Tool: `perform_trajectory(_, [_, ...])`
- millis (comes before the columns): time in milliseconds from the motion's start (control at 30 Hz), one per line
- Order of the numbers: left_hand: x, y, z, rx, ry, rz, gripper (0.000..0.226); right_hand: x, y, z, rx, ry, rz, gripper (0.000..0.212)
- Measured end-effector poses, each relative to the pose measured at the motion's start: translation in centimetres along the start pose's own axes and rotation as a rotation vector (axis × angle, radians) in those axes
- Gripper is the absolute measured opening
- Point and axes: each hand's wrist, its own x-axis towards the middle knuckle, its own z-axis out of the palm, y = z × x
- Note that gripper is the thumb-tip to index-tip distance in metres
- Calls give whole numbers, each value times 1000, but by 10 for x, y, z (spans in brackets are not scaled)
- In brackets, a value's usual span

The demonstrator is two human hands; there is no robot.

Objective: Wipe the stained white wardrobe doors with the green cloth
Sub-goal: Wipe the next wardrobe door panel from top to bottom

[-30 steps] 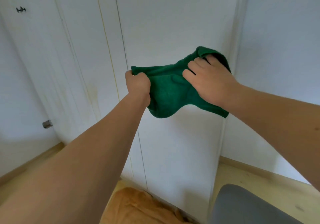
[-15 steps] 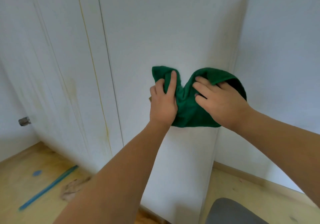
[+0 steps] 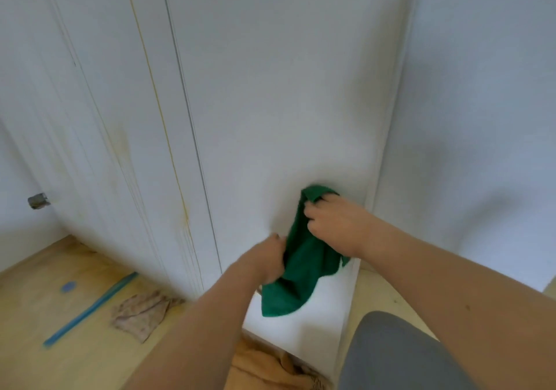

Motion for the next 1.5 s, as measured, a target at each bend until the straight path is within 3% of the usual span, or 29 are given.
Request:
perform_trajectory(67, [-14, -3, -55, -51, 124, -34, 25, 2, 13, -30, -14, 228, 61, 2])
perform_trajectory(133, [-31, -6, -108, -84, 269, -76, 22, 5, 27, -58, -33, 328, 130, 7])
perform_trajectory(267, [-52, -13, -189, -203, 518, -163, 21, 19, 53, -105, -49, 344, 239, 24])
perform_trajectory(400, [-37, -23, -241, -337, 803, -184, 23, 51, 73, -133, -42, 385, 359, 15])
perform_trajectory(533, [-23, -20, -292, -410, 1023, -169, 22, 90, 103, -169, -80, 201, 466, 6])
perform_trajectory(633, [-17, -9, -360, -375, 1083, -105, 22, 119, 146, -215, 21, 121, 451, 22])
perform_trajectory(767, [-18, 0, -474, -283, 1135, -82, 26, 149, 215, -292, 429, 182, 336, 8])
perform_trajectory(900, [-26, 9, -584, -232, 1148, -126, 30, 169, 281, -385, 748, 199, 301, 26])
perform_trajectory(967, [-30, 14, -644, -220, 1174, -136, 30, 182, 313, -436, 872, 243, 307, 25])
perform_trajectory(1067, [-35, 19, -717, -202, 1202, -126, 29, 204, 348, -490, 901, 275, 329, 9])
perform_trajectory(1200, [-36, 19, -789, -210, 1257, -133, 28, 223, 383, -530, 936, 269, 461, 24])
perform_trajectory(1333, [-33, 16, -838, -181, 1294, -103, 28, 248, 409, -555, 1073, 319, 578, 25])
perform_trajectory(1500, [-26, 22, -887, 41, 1369, -37, 29, 284, 411, -574, 1286, 182, 532, 76])
